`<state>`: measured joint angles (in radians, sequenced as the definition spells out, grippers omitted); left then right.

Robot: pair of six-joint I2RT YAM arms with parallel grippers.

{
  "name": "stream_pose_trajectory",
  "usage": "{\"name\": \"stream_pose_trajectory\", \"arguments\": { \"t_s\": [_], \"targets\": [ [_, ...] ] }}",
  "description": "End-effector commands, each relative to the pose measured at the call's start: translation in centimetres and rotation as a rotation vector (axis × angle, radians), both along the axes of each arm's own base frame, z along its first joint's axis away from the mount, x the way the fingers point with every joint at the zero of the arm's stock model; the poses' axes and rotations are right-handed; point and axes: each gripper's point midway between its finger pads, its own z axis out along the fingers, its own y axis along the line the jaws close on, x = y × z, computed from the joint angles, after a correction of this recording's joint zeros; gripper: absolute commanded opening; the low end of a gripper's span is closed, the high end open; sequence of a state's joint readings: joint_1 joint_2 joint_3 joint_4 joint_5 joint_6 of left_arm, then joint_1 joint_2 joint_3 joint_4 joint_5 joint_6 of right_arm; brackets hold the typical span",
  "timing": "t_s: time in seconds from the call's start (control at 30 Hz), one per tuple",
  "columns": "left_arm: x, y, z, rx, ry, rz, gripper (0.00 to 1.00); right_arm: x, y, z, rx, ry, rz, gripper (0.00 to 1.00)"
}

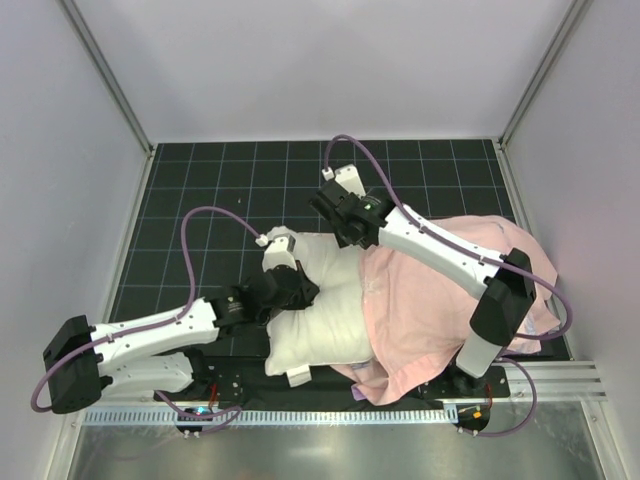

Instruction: Put the pillow into the pillowcase

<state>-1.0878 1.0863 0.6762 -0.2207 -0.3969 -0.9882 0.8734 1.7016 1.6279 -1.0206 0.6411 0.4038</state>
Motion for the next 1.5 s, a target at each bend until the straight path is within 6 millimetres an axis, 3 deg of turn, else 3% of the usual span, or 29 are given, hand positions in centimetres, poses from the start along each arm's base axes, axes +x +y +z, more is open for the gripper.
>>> {"name": "stream_pose_trajectory", "arguments": {
  "t_s": [0.0, 0.13, 0.27, 0.3, 0.43, 0.47, 0.6, 0.63, 0.7, 0.73, 0.77, 0.9, 0.93, 1.0, 1.07, 1.13, 1.23, 1.4, 1.47],
  "targets": [
    [-1.2, -0.6, -1.1, 0.000, 0.037, -0.031, 0.02, -1.1, -1.8, 0.5, -0.033, -0.019, -0.029, 0.69],
    [-1.2, -0.4, -0.8, -0.010, 0.028, -0.030, 0.02, -2.1, -3.7, -1.5, -0.116, 0.016, -0.056, 0.68],
    [-1.3, -0.3, -0.3, -0.024, 0.016, -0.028, 0.02, -1.7, -5.4, -1.3, -0.206, -0.017, -0.116, 0.59],
    [-1.3, -0.3, -0.2, -0.025, 0.015, -0.027, 0.02, -1.6, -5.4, -1.4, -0.213, -0.017, -0.118, 0.54],
    [-1.2, -0.3, -0.1, -0.021, 0.006, -0.028, 0.02, -0.6, -4.5, 0.0, -0.182, -0.043, -0.117, 0.07],
    [-1.2, -0.3, -0.1, -0.017, 0.003, -0.029, 0.02, -0.3, -3.8, 0.3, -0.147, -0.048, -0.102, 0.04],
    [-0.7, -1.1, 0.6, -0.017, -0.026, -0.048, 0.02, 0.8, 0.6, 2.9, 0.073, -0.093, 0.038, 0.04],
    [-0.4, -1.8, 1.5, -0.041, -0.046, -0.056, 0.02, 0.7, 3.0, 4.1, 0.187, -0.094, 0.115, 0.04],
    [0.0, -2.4, 2.4, -0.052, -0.079, -0.075, 0.01, 0.6, 5.4, 5.2, 0.297, -0.085, 0.190, 0.04],
    [0.3, -3.1, 3.3, -0.066, -0.097, -0.082, 0.01, 0.7, 6.9, 6.7, 0.364, -0.096, 0.226, 0.04],
    [0.6, -3.6, 4.5, -0.090, -0.129, -0.089, 0.01, 0.1, 8.7, 6.5, 0.414, -0.042, 0.284, 0.04],
    [2.7, -4.8, 8.3, -0.097, -0.204, -0.096, 0.00, -1.5, 12.4, 9.6, 0.524, -0.019, 0.389, 0.04],
    [3.0, -5.1, 9.3, -0.111, -0.207, -0.098, 0.00, -1.7, 13.1, 11.3, 0.560, -0.043, 0.410, 0.04],
    [4.0, -5.8, 11.9, -0.163, -0.224, -0.103, 0.00, -2.6, 14.0, 13.4, 0.623, -0.047, 0.453, 0.04],
    [4.4, -6.4, 14.1, -0.197, -0.251, -0.101, 0.00, -2.9, 14.4, 16.6, 0.688, -0.092, 0.479, 0.04],
    [4.4, -6.8, 15.0, -0.227, -0.256, -0.107, 0.00, -3.0, 14.3, 19.6, 0.733, -0.139, 0.488, 0.04],
    [4.3, -7.2, 16.2, -0.284, -0.272, -0.117, 0.00, -3.0, 13.9, 22.4, 0.780, -0.185, 0.481, 0.04],
    [5.4, -5.5, 13.9, -0.302, -0.243, -0.052, 0.00, -2.3, 13.4, 22.3, 0.780, -0.189, 0.452, 0.04],
    [6.9, -3.9, 11.2, -0.297, -0.207, 0.015, 0.00, -1.8, 13.2, 20.8, 0.754, -0.169, 0.436, 0.04]
  ]
}}
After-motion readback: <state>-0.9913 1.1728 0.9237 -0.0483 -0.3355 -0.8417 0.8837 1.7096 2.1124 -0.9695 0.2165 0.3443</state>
